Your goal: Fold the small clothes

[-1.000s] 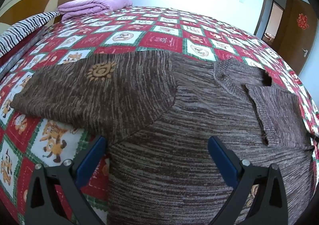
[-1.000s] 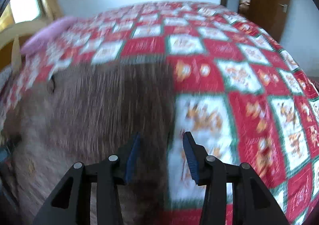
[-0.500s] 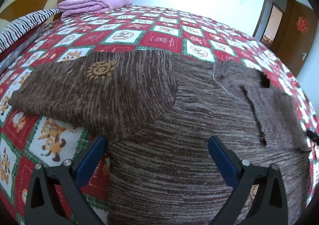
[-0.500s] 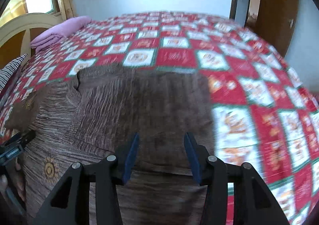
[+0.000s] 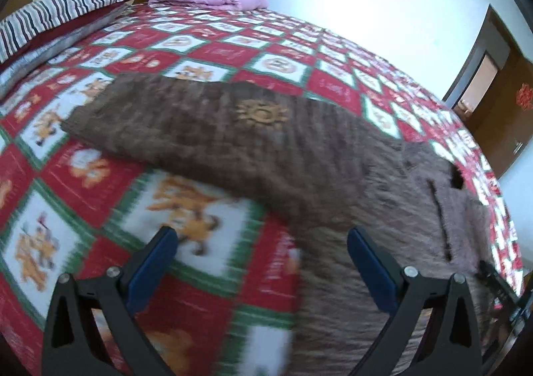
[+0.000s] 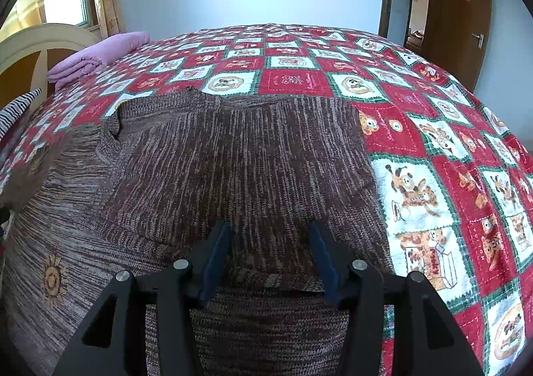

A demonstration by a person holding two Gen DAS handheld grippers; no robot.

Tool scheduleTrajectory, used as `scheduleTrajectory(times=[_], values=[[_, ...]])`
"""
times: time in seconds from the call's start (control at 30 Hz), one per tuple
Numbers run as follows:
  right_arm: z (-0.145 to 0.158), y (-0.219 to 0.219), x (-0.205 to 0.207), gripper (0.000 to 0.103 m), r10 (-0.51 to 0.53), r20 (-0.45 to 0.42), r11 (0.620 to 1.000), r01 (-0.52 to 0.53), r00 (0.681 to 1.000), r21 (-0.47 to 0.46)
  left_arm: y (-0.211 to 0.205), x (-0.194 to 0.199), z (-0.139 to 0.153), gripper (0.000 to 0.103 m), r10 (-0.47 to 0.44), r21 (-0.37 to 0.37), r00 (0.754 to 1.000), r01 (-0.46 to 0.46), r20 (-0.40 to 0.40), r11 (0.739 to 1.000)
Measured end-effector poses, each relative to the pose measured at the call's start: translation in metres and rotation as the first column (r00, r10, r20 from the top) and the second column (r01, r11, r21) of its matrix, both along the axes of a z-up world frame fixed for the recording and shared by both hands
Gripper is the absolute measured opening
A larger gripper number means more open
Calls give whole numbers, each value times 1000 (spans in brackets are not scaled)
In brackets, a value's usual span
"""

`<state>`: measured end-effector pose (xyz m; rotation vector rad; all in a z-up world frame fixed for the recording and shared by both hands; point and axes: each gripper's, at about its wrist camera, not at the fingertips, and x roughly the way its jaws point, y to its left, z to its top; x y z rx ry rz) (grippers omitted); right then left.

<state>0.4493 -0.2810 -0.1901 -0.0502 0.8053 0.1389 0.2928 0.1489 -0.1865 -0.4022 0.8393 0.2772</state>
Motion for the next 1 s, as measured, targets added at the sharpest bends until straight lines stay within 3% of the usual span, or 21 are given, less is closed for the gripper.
scheduleTrajectory(times=[0.17, 0.47, 0.67, 1.0], values=[[0, -1, -3, 55, 2, 5, 1000, -2, 1000, 12, 46, -6, -3, 103, 58, 24, 998, -57, -35, 998], [0, -2, -4, 57, 7, 8, 1000, -7, 1000, 25, 137, -22, -4, 103, 204, -166, 978, -192, 55, 967], [0, -2, -4, 58, 7, 8, 1000, -7, 1000, 27, 167, -21, -9, 103, 240, -302, 960, -188, 144, 934], [1, -1, -4, 60, 9, 10, 999, -9, 1000, 32, 185, -18, -10, 103, 262, -394, 939, -160, 221, 905]])
